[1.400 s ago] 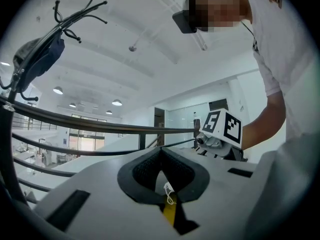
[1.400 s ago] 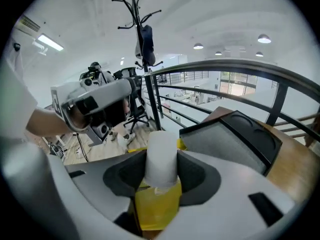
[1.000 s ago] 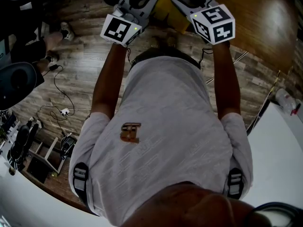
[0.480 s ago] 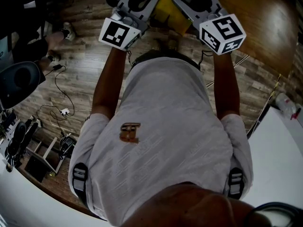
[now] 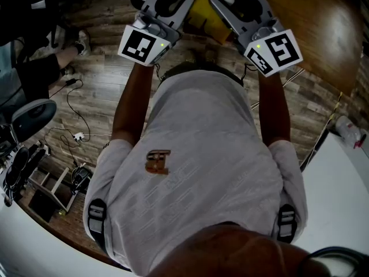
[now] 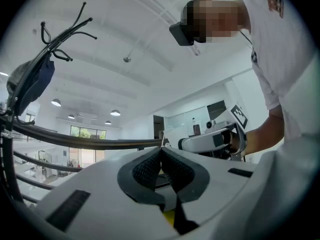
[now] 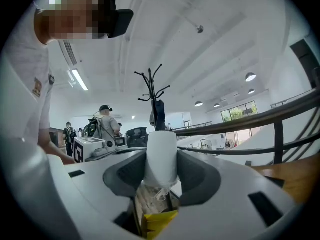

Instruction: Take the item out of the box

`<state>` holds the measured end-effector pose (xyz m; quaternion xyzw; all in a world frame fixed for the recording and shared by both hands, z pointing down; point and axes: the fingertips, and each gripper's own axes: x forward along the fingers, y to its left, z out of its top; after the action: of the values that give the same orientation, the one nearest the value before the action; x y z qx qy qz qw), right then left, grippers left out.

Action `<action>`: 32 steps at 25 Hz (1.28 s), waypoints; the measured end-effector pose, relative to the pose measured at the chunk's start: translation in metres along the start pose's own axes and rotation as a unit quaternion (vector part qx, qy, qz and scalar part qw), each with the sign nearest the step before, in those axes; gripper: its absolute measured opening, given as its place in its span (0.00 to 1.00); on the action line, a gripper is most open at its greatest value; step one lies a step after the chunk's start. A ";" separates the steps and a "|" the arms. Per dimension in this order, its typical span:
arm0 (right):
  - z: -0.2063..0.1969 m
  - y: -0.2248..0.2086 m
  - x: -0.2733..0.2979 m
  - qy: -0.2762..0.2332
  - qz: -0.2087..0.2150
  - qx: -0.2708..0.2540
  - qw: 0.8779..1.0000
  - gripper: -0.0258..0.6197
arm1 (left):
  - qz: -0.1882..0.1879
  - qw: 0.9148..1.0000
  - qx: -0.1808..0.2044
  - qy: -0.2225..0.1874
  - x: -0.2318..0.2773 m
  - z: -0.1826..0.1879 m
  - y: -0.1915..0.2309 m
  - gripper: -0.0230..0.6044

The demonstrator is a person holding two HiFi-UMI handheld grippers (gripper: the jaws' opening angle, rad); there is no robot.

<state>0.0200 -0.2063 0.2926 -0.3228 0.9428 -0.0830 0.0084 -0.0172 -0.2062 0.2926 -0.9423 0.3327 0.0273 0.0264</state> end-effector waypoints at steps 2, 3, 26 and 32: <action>0.003 0.003 -0.003 -0.012 0.001 -0.003 1.000 0.35 | 0.000 1.000 0.001 -0.005 0.000 0.003 -0.003 0.07; 0.005 0.004 -0.004 -0.017 0.001 -0.004 1.000 0.35 | -0.001 1.000 0.002 -0.007 -0.001 0.005 -0.004 0.07; 0.010 0.017 -0.016 -0.061 0.006 -0.022 0.998 0.34 | -0.009 1.000 0.006 -0.026 -0.009 0.014 -0.019 0.07; 0.013 0.015 -0.015 -0.063 0.010 -0.022 0.998 0.34 | -0.008 1.000 0.005 -0.026 -0.005 0.014 -0.019 0.07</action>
<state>0.0238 -0.1873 0.2769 -0.3186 0.9450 -0.0411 0.0618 -0.0099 -0.1874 0.2793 -0.9438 0.3244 0.0498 0.0398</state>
